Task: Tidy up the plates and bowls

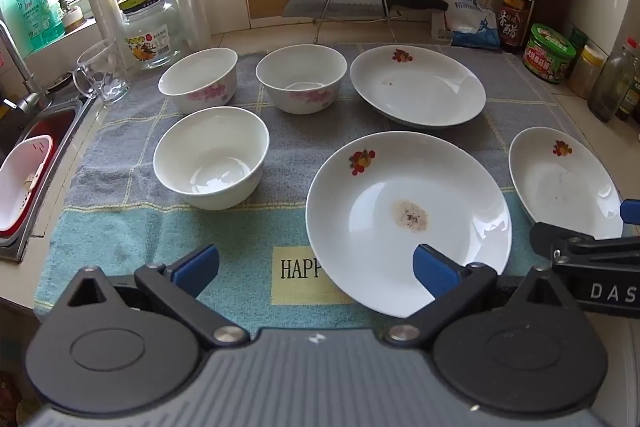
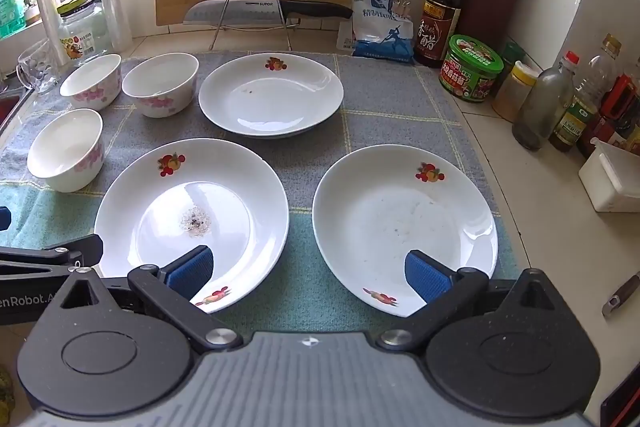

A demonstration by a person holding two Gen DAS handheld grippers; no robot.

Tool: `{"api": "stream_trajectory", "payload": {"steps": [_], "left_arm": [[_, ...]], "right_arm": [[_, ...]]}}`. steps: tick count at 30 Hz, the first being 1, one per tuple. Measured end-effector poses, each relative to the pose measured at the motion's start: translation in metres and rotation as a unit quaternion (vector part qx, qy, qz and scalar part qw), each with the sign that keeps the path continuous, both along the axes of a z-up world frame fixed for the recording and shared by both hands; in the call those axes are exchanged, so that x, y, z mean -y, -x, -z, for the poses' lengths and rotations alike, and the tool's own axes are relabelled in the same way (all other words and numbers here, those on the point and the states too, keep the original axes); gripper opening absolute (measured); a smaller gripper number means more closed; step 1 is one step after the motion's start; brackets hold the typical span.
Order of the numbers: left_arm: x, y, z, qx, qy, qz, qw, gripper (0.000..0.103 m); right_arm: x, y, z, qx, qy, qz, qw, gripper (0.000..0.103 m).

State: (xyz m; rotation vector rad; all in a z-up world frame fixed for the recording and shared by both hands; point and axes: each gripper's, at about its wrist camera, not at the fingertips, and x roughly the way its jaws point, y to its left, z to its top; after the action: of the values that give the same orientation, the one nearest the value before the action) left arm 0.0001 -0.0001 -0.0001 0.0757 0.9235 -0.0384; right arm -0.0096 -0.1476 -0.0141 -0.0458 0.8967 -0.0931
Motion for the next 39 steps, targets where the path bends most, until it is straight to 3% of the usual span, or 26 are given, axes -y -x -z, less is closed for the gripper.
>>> {"api": "stream_trajectory", "payload": {"steps": [39], "left_arm": [[-0.0063, 0.0015, -0.0049, -0.001, 0.002, -0.008, 1.0, 0.102]], "right_arm": [[-0.0033, 0.0019, -0.0059, 0.007, 0.005, -0.006, 1.0, 0.103]]}}
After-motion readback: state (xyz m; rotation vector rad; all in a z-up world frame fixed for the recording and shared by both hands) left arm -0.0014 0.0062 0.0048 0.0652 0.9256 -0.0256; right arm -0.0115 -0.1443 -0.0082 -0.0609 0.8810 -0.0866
